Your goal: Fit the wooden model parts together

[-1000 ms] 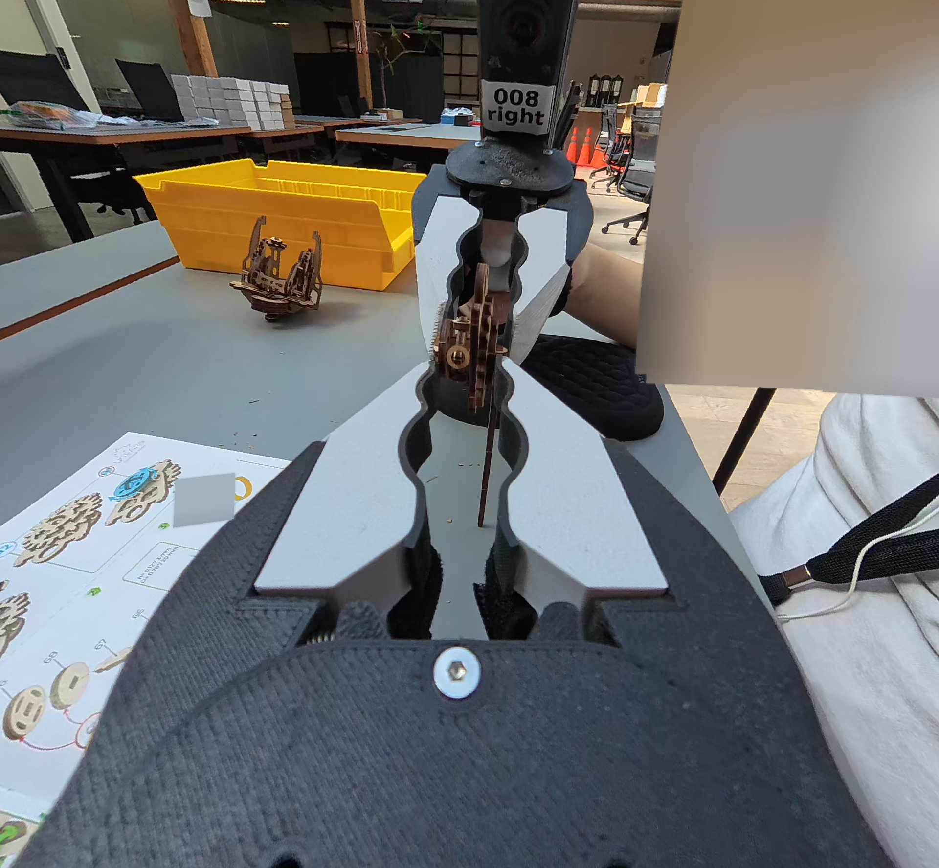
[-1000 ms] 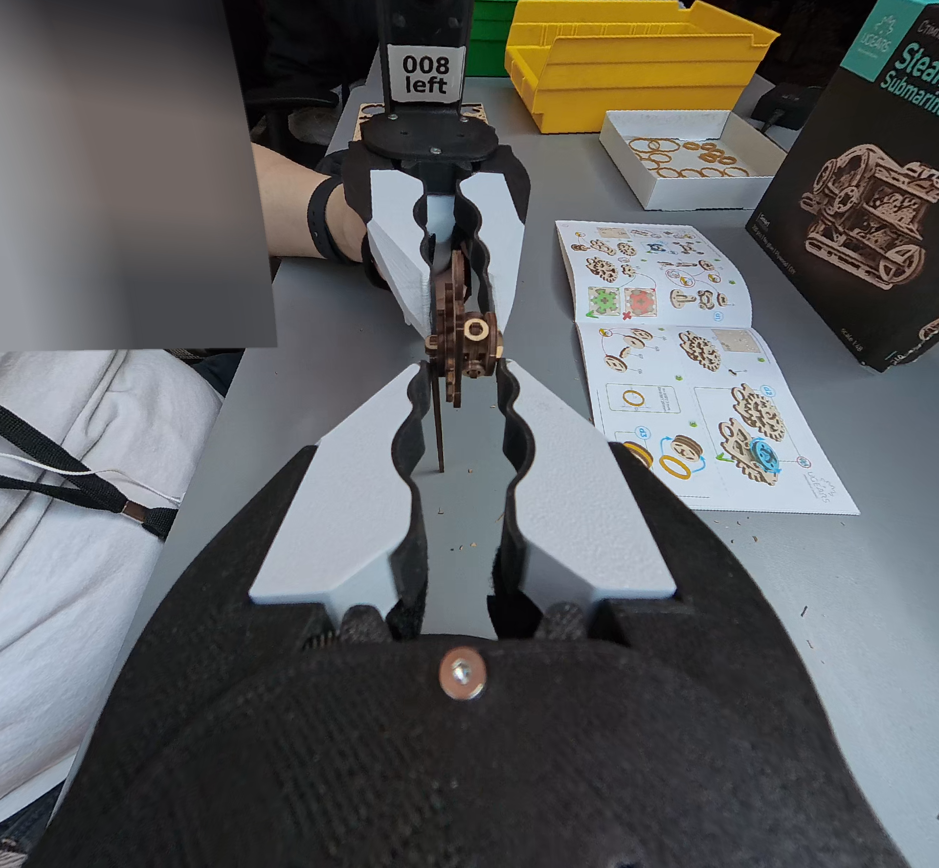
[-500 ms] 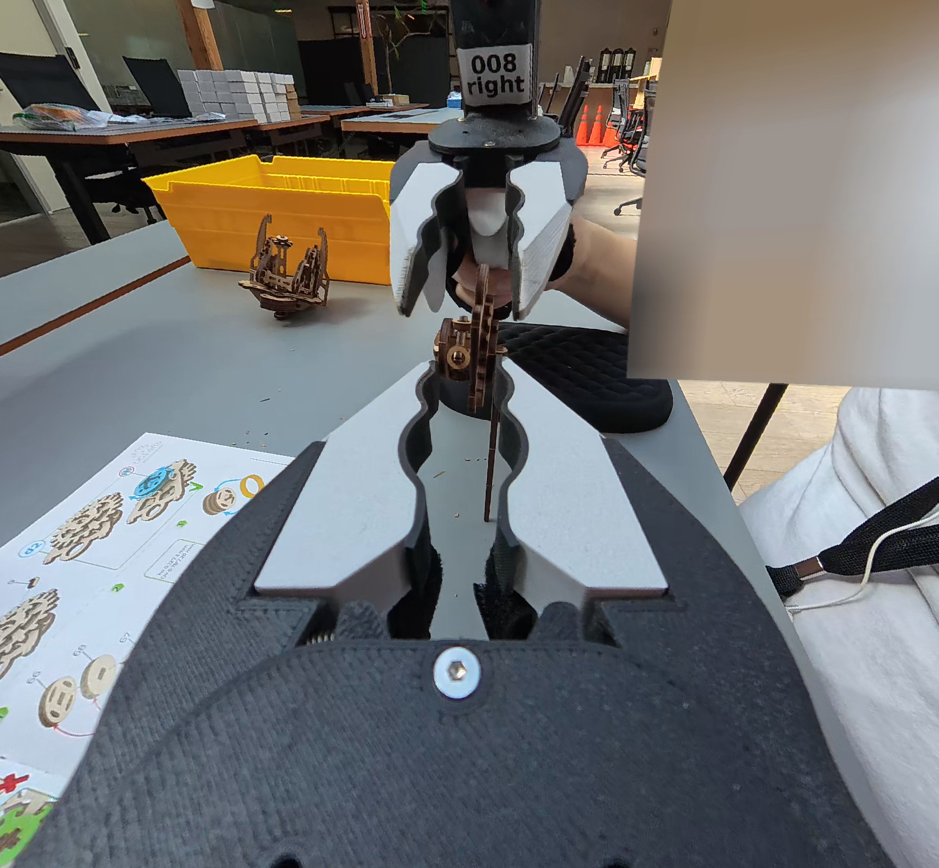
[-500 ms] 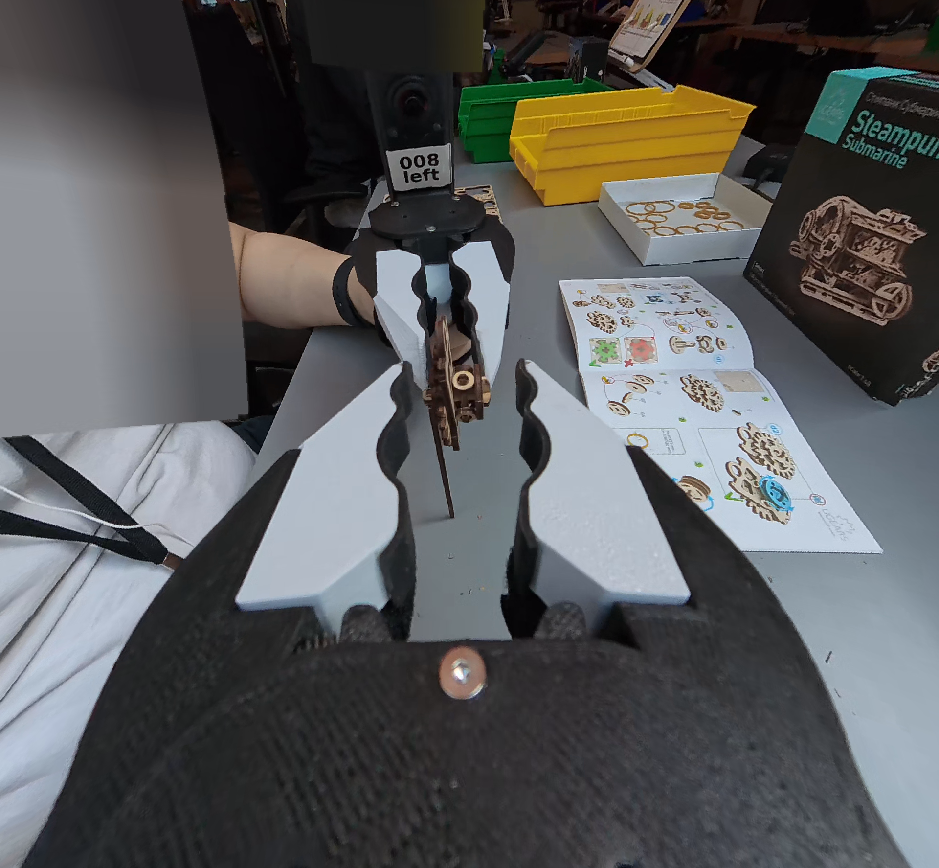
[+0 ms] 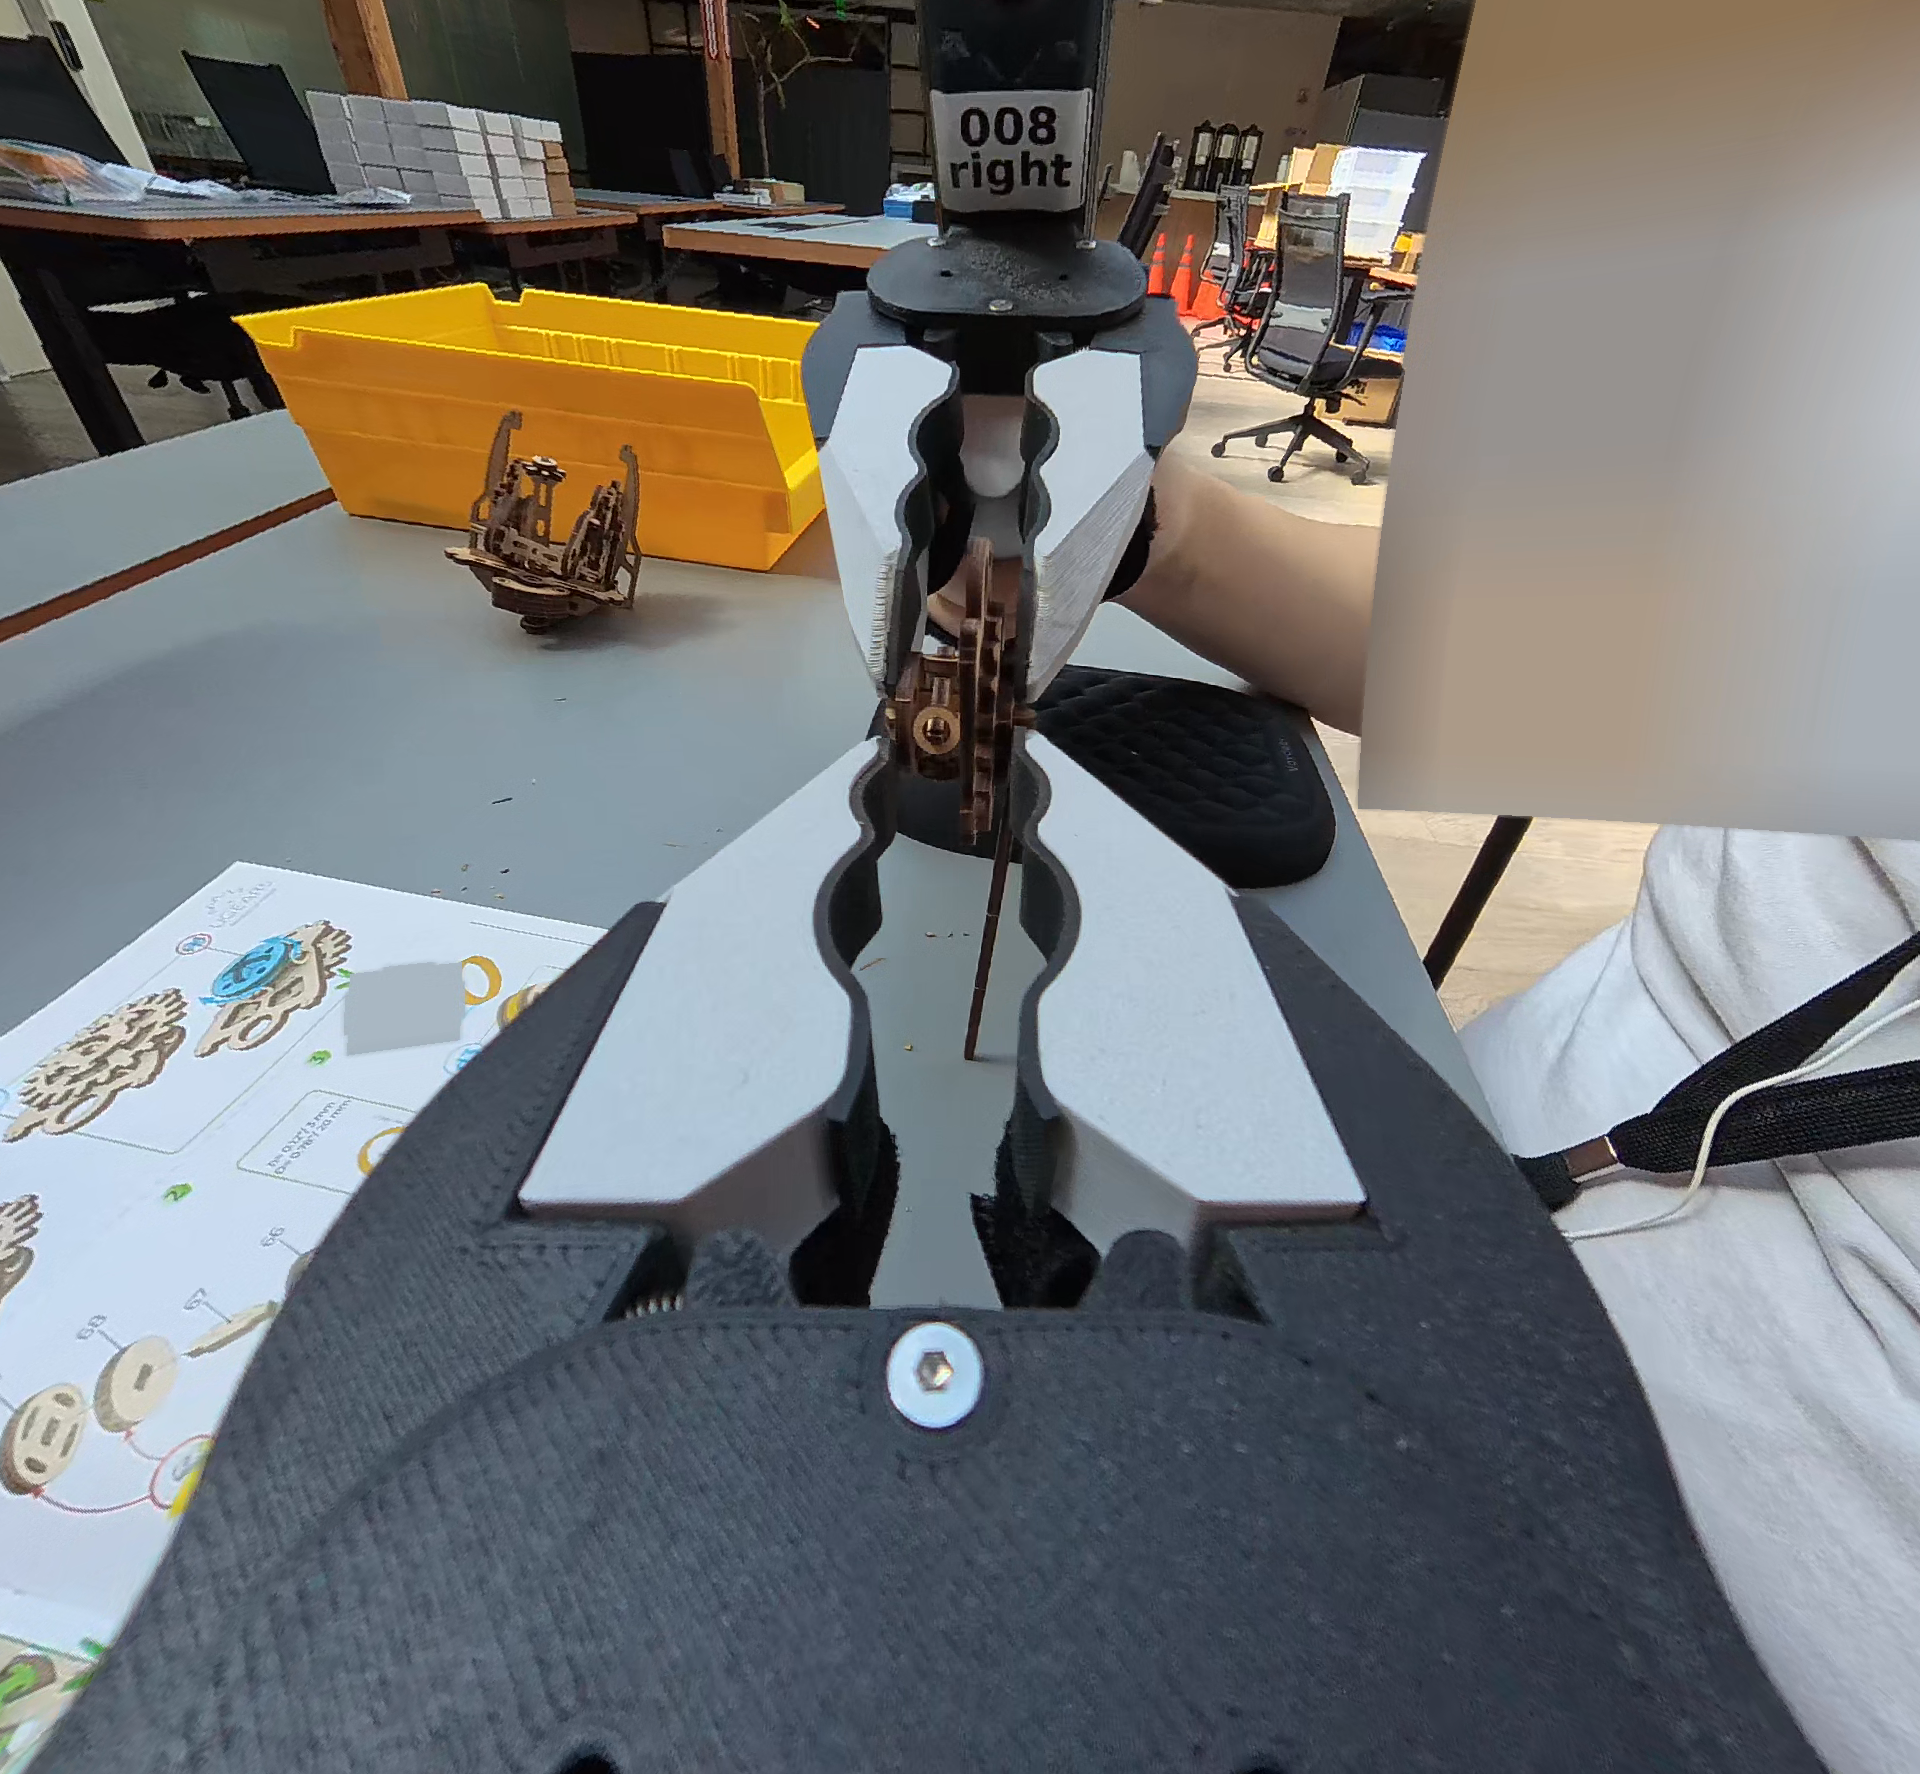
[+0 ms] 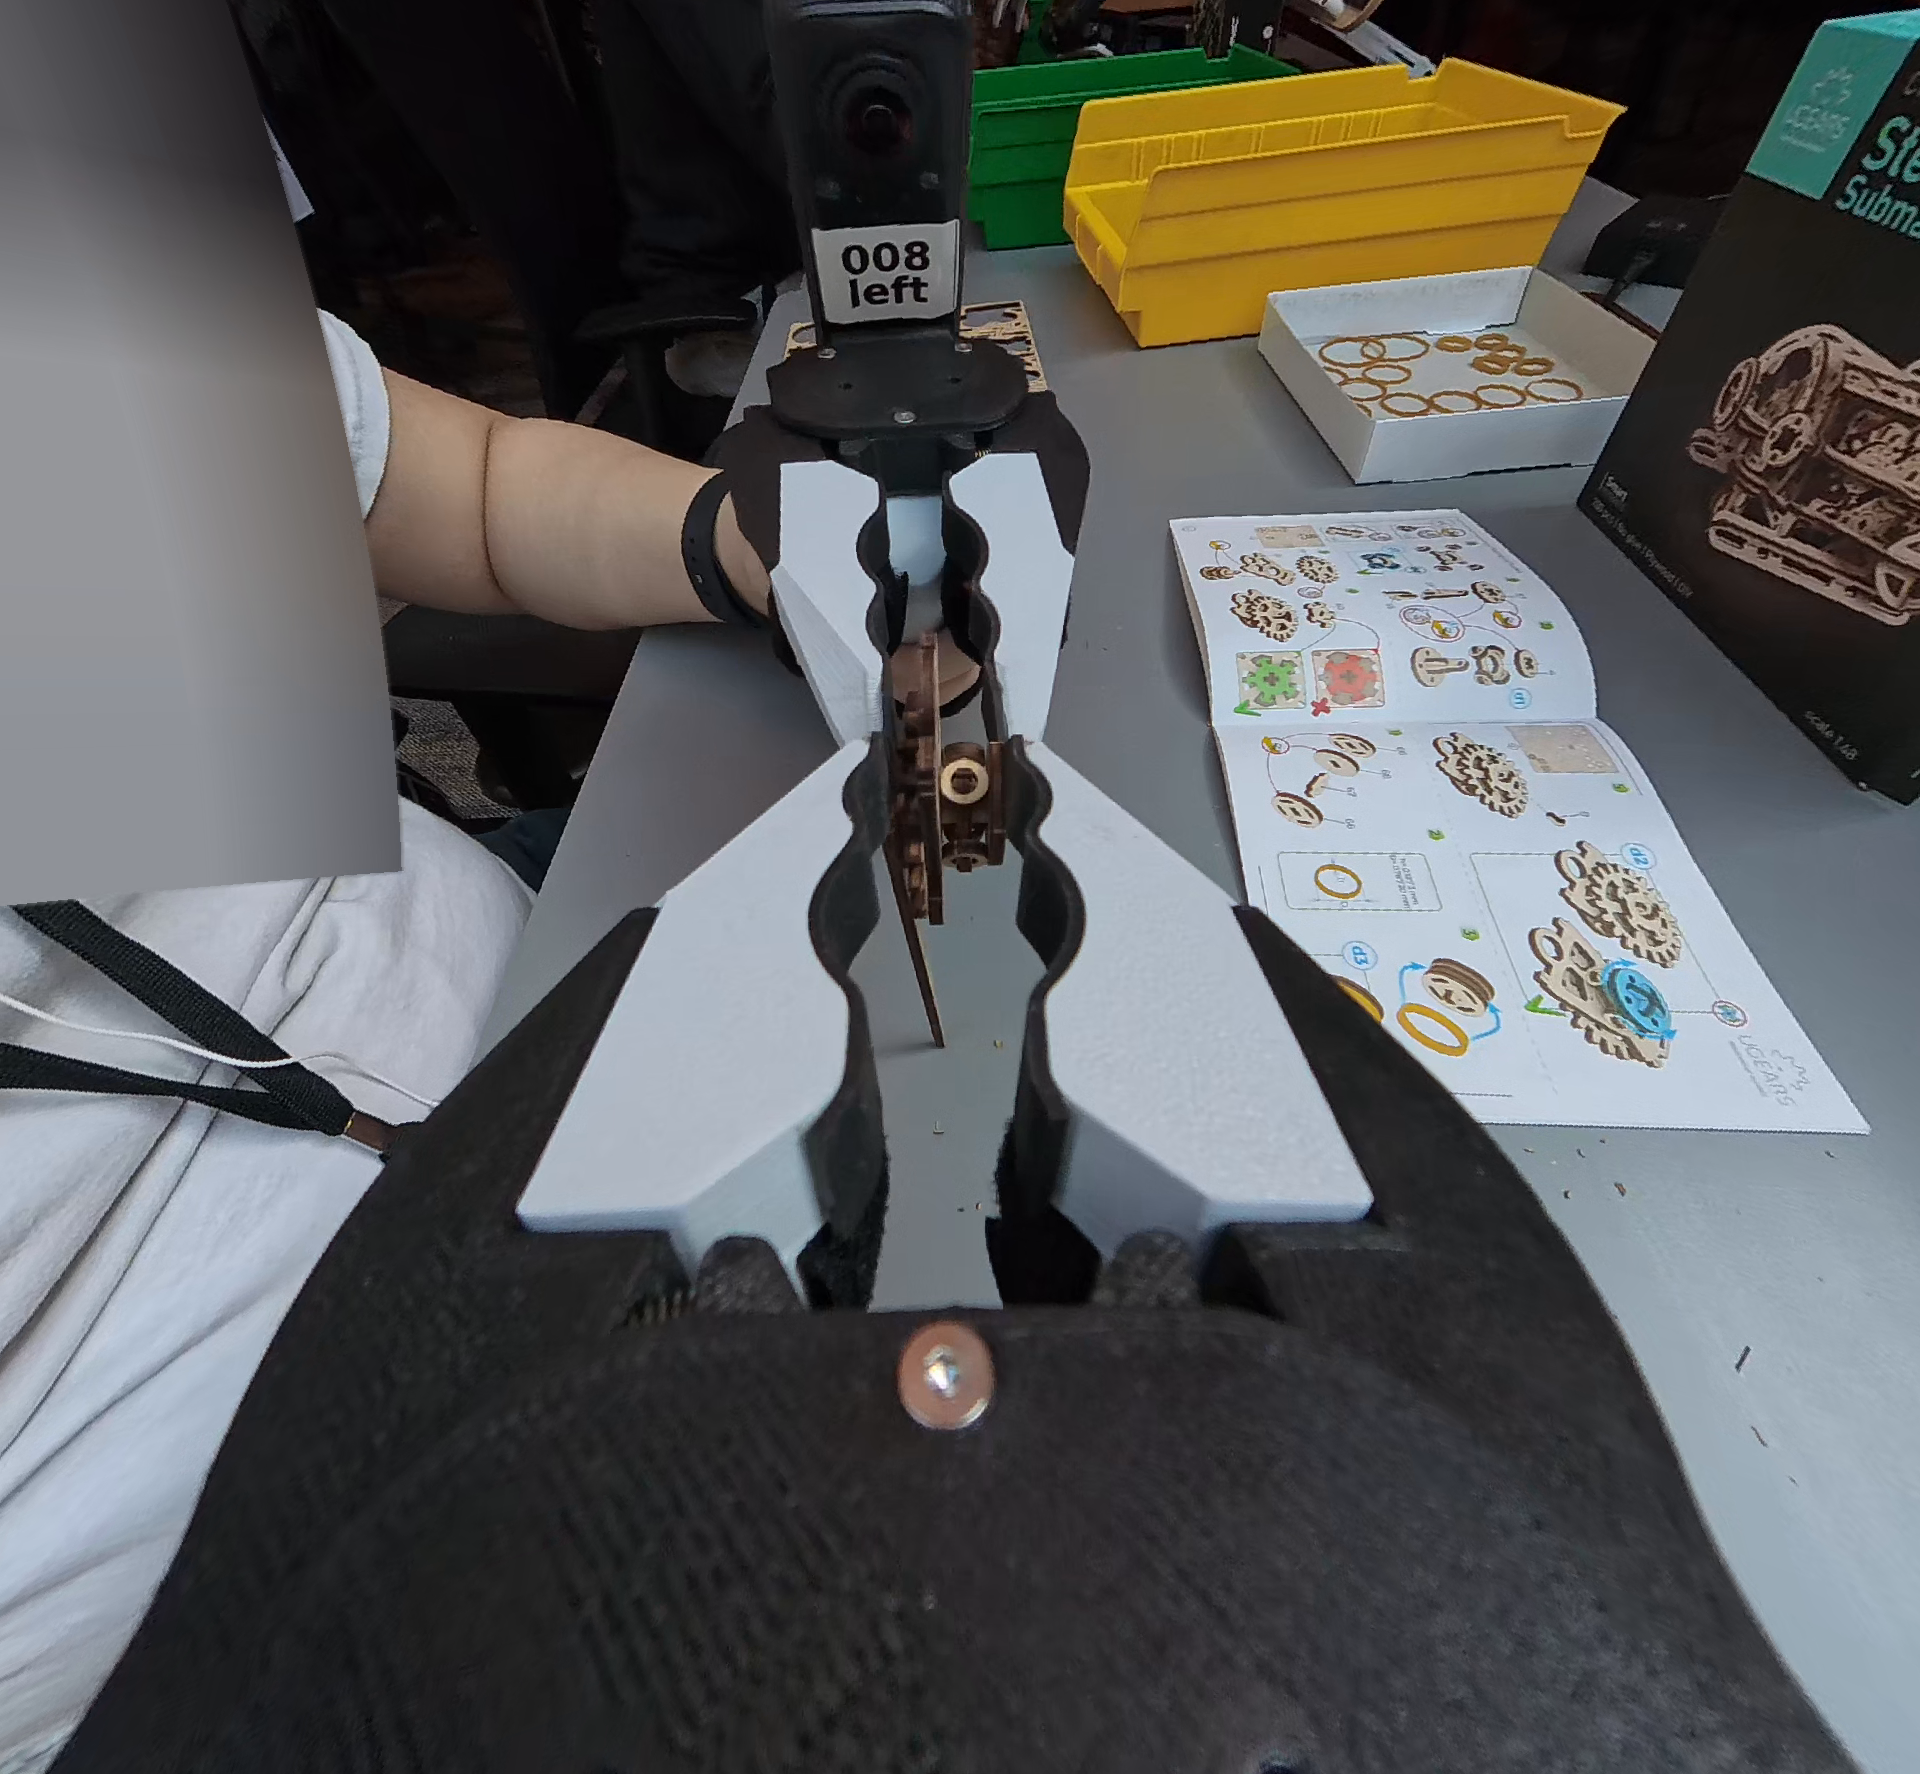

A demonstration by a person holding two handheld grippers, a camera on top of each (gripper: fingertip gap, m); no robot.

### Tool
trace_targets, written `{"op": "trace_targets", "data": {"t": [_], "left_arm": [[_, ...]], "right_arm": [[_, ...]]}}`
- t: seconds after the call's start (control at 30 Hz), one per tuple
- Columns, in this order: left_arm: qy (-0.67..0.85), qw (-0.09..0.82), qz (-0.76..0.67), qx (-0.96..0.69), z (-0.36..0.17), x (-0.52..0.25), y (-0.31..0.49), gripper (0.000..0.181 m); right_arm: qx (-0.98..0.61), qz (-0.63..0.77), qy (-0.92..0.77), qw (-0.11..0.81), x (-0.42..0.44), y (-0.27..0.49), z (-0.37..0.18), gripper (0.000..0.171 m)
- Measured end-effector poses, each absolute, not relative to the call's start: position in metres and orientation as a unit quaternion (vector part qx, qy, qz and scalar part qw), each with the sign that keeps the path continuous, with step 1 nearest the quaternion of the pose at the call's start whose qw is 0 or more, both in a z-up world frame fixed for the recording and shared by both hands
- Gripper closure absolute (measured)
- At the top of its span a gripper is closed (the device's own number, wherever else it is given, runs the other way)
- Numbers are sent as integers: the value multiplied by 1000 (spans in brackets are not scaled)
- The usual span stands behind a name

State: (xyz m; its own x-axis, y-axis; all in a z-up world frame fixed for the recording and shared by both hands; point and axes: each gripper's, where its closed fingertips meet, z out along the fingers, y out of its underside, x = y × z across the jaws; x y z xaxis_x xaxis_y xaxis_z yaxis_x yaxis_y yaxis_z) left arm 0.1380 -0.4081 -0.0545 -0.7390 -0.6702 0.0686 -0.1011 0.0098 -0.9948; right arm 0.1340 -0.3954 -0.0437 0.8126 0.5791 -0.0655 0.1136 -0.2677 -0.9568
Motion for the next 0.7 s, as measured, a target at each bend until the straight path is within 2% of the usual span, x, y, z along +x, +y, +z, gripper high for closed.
{"op": "trace_targets", "data": {"t": [0.33, 0.5, 0.63, 0.7], "left_arm": [[698, 170, -622, -312, -79, 141, -413, 150], [703, 107, -619, -334, -91, 142, -421, 162], [696, 120, -625, -332, -87, 143, -421, 162], [697, 134, -625, -325, -85, 142, -421, 169]], "right_arm": [[-772, 173, -233, 565, 136, -396, -44, 151], [-772, 154, -237, 569, 138, -396, -44, 151], [-773, 154, -233, 569, 139, -396, -44, 151], [-774, 152, -232, 570, 140, -396, -44, 151]]}}
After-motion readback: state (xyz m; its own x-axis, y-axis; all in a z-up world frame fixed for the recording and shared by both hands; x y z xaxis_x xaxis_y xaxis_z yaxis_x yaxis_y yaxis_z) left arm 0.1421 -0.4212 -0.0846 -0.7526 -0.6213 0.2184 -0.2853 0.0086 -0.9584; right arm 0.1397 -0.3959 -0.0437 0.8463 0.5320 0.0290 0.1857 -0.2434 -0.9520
